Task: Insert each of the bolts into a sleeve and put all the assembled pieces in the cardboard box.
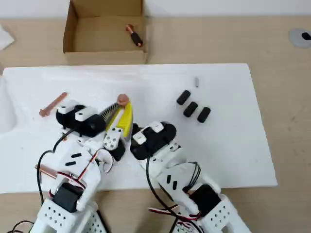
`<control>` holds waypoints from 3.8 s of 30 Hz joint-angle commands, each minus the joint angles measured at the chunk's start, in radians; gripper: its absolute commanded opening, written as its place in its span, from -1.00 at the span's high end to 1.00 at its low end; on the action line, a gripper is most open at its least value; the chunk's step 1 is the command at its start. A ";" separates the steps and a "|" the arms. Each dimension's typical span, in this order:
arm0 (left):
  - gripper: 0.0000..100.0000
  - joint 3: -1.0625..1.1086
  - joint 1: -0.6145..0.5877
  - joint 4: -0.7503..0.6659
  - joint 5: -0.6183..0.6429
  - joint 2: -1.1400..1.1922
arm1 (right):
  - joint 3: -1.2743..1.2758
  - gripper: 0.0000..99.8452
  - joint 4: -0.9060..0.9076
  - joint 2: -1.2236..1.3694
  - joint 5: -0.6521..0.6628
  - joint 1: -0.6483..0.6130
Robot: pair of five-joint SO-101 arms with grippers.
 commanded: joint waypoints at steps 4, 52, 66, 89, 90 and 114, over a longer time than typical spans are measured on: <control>0.99 -0.012 0.034 0.006 -0.002 -0.030 | -0.010 0.98 -0.025 -0.081 -0.011 -0.016; 0.99 -0.334 -0.014 0.364 0.064 -0.022 | -0.002 0.98 -0.025 -0.081 -0.011 -0.015; 0.99 -0.361 -0.012 0.419 0.069 -0.022 | -0.002 0.98 -0.025 -0.081 -0.009 -0.015; 0.99 -0.354 0.021 0.460 0.071 -0.021 | -0.002 0.98 -0.025 -0.081 -0.008 -0.015; 0.99 -0.354 0.021 0.460 0.071 -0.021 | -0.002 0.98 -0.025 -0.081 -0.008 -0.015; 0.99 -0.256 0.012 0.345 0.068 -0.021 | -0.005 0.98 -0.023 -0.081 -0.005 -0.015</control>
